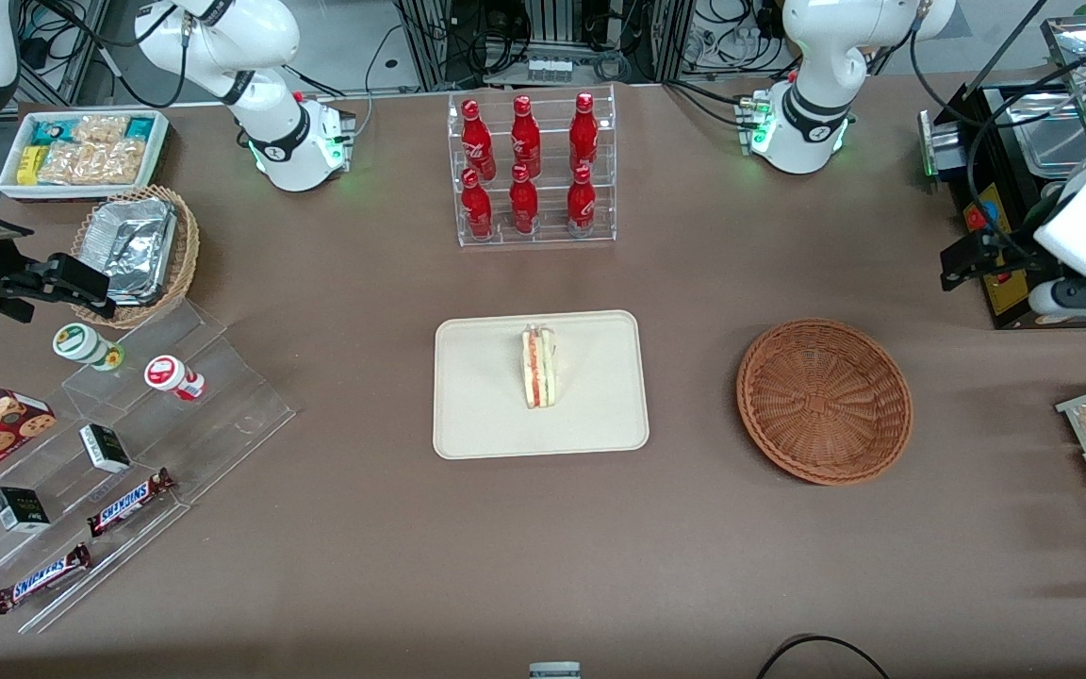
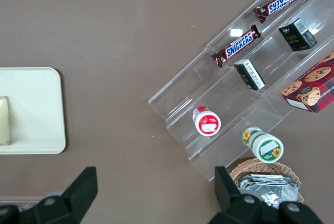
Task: Place sandwich from basket to tray
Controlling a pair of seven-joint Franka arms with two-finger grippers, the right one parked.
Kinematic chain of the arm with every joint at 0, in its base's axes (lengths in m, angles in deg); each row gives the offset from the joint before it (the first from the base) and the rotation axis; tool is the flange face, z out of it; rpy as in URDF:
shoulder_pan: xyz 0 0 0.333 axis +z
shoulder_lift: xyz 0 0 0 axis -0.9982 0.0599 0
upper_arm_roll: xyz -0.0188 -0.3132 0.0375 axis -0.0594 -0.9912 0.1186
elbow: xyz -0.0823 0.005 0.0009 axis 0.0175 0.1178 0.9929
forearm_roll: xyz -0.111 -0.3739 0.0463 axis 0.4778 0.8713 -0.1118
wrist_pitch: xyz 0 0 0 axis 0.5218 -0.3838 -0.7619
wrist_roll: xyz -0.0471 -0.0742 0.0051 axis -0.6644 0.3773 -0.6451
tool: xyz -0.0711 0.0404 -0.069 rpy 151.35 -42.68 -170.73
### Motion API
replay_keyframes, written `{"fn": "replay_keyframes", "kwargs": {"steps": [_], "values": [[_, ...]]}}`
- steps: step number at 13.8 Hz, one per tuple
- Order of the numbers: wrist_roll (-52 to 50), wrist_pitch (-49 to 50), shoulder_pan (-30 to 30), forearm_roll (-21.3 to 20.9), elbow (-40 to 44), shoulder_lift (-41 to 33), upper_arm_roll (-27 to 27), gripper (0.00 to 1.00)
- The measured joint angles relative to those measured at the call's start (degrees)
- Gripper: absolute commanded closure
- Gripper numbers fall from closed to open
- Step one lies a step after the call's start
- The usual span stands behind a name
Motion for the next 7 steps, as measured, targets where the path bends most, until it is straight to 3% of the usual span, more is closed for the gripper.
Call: {"fn": "replay_keyframes", "kwargs": {"steps": [7], "values": [[0.0,-0.2,0.5,0.3,0.3,-0.9,0.2,0.0]]}}
